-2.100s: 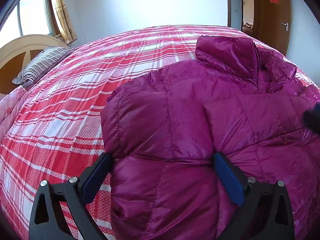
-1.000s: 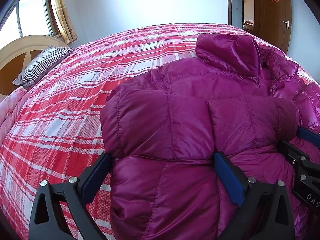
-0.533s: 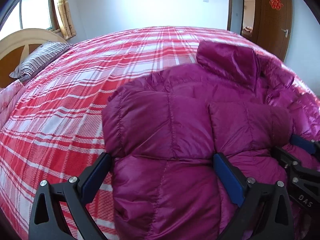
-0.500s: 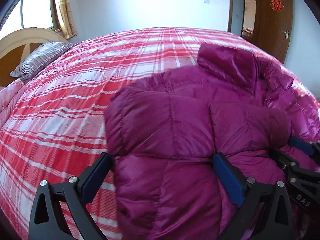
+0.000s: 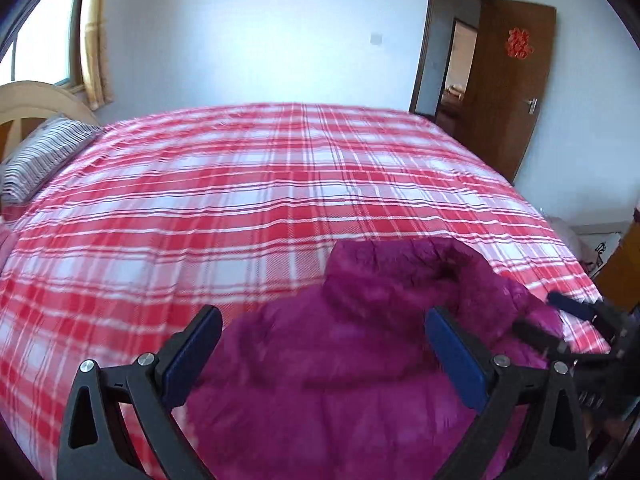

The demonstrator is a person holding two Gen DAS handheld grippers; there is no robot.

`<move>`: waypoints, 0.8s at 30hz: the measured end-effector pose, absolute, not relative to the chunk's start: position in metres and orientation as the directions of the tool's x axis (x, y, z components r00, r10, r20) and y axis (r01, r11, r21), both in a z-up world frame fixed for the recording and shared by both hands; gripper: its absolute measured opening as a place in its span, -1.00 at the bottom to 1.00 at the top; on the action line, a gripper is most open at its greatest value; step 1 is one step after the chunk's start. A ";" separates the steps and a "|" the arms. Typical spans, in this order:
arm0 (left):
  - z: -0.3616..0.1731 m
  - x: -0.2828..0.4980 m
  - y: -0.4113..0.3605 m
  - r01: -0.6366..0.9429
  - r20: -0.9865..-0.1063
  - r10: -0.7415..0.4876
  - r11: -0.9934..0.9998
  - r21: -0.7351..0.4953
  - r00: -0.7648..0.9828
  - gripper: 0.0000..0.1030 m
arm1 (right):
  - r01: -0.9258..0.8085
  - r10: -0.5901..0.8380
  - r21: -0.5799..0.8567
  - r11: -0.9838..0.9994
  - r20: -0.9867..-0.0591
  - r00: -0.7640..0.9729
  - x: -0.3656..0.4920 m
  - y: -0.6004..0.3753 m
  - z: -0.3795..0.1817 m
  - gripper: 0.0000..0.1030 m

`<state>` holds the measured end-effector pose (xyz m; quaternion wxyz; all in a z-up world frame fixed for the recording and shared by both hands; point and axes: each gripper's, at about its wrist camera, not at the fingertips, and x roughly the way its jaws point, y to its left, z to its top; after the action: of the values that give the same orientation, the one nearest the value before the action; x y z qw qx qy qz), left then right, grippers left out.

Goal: Fold large clothes

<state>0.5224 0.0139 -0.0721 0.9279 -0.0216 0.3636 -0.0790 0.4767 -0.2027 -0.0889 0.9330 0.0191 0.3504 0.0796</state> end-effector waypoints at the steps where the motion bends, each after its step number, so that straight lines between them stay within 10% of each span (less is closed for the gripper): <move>1: -0.076 0.533 0.009 0.128 -0.680 -0.166 0.986 -0.105 0.715 0.98 | -0.121 0.153 0.095 0.988 -0.665 0.731 0.495 -0.209 -0.090 0.61; 8: -0.118 0.609 -0.010 0.124 -0.776 -0.174 0.985 -0.124 0.606 0.98 | -0.117 0.128 0.069 0.991 -0.769 0.626 0.596 -0.233 -0.111 0.59; 15: -0.141 0.628 -0.017 0.172 -0.798 -0.180 0.980 -0.097 0.576 0.97 | -0.212 0.109 -0.008 0.977 -0.837 0.537 0.624 -0.224 -0.136 -0.03; 17: -0.140 0.625 -0.019 0.196 -0.786 -0.168 0.979 -0.062 0.595 0.77 | -0.230 0.096 -0.041 0.972 -0.828 0.552 0.622 -0.221 -0.136 -0.50; 21: -0.142 0.625 -0.024 0.278 -0.804 -0.201 0.960 -0.047 0.559 -0.52 | -0.257 0.085 -0.093 0.962 -0.792 0.605 0.610 -0.217 -0.132 -0.72; 24: -0.134 0.610 -0.026 0.317 -0.772 -0.196 0.948 0.008 0.604 -0.62 | -0.266 0.074 -0.141 0.954 -0.747 0.661 0.595 -0.217 -0.128 -0.73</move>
<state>0.6096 -0.0262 -0.1339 0.8927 0.0722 0.4211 -0.1437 0.5947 -0.2171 -0.1278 0.9033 -0.1200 0.4009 0.0940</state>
